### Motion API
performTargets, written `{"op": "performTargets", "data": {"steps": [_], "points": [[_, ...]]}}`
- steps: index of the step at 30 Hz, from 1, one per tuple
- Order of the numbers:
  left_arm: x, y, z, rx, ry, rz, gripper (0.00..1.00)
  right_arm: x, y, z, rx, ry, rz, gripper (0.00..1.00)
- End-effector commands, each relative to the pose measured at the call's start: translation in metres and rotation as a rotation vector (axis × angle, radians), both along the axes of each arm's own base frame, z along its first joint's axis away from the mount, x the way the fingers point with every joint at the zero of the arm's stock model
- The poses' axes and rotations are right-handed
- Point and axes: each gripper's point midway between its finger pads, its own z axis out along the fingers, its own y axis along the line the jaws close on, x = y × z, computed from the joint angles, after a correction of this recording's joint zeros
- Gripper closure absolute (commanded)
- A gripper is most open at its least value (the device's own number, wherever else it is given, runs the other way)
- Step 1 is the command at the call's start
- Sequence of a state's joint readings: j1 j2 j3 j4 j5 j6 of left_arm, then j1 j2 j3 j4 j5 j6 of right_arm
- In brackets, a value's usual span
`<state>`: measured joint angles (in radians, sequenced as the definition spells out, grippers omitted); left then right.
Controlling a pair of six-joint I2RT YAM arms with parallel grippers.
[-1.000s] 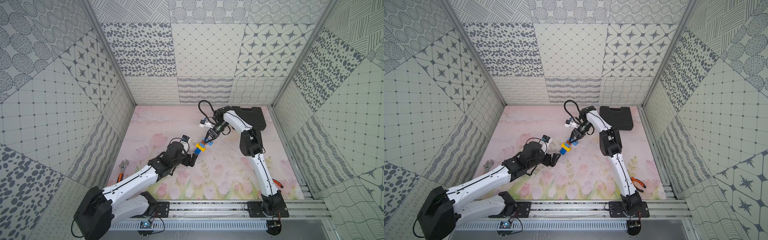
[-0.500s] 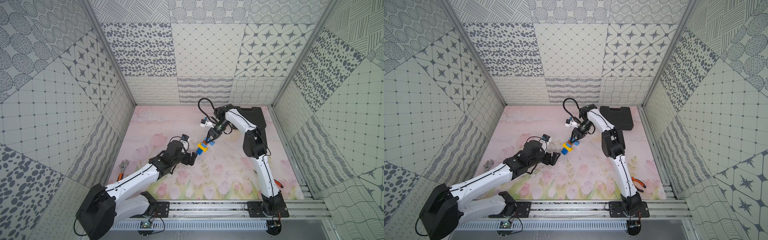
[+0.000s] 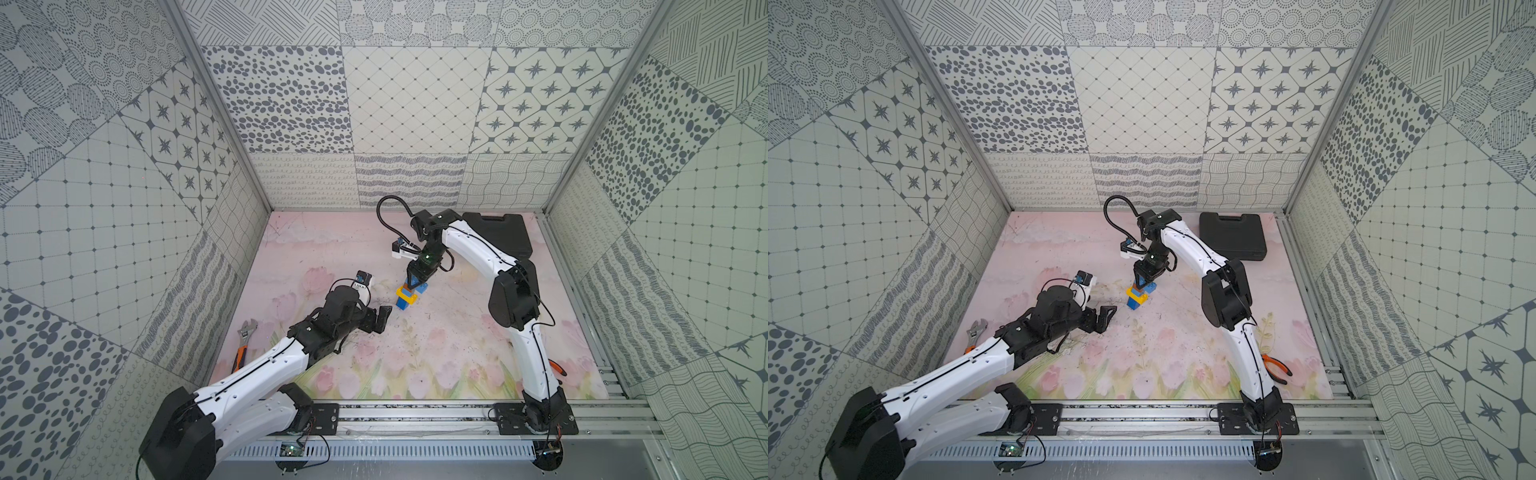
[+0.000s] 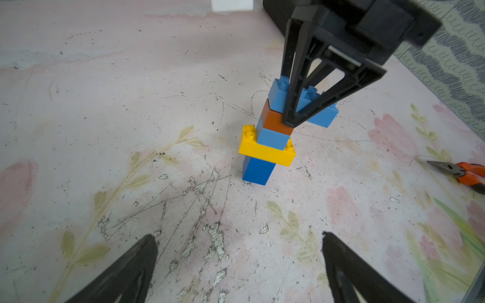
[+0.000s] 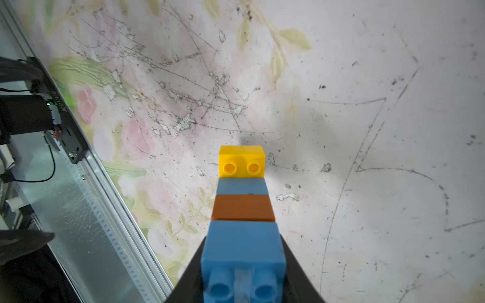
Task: Assemble the letter f with lego
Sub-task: Adjust the lego brick at the center of the board.
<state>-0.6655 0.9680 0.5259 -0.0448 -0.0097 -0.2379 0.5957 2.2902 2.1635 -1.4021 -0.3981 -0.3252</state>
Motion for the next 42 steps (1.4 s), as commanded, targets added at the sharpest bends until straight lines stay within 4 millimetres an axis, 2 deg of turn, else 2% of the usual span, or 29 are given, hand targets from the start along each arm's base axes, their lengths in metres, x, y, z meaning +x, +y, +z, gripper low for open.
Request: {"op": "performTargets", "data": {"steps": [1, 5, 13, 22, 35, 42], "points": [[-0.002, 0.012, 0.002, -0.008, -0.013, 0.044, 0.01, 0.007, -0.002, 0.004, -0.059, -0.089, -0.038, 0.63], [-0.006, 0.018, 0.001, -0.014, -0.019, 0.060, 0.01, 0.005, -0.002, -0.001, -0.102, -0.111, -0.051, 0.63], [-0.012, 0.026, 0.003, -0.021, -0.033, 0.076, 0.01, 0.002, 0.008, 0.006, -0.110, -0.157, -0.081, 0.61], [-0.017, 0.030, 0.002, -0.025, -0.034, 0.083, 0.01, -0.012, 0.017, 0.002, -0.138, -0.181, -0.053, 0.60], [-0.019, 0.033, 0.004, -0.033, -0.040, 0.087, 0.01, -0.019, 0.027, 0.014, -0.121, -0.209, -0.053, 0.55], [-0.019, 0.032, 0.003, -0.033, -0.037, 0.085, 0.01, -0.016, 0.031, 0.028, -0.094, -0.242, -0.060, 0.52]]}}
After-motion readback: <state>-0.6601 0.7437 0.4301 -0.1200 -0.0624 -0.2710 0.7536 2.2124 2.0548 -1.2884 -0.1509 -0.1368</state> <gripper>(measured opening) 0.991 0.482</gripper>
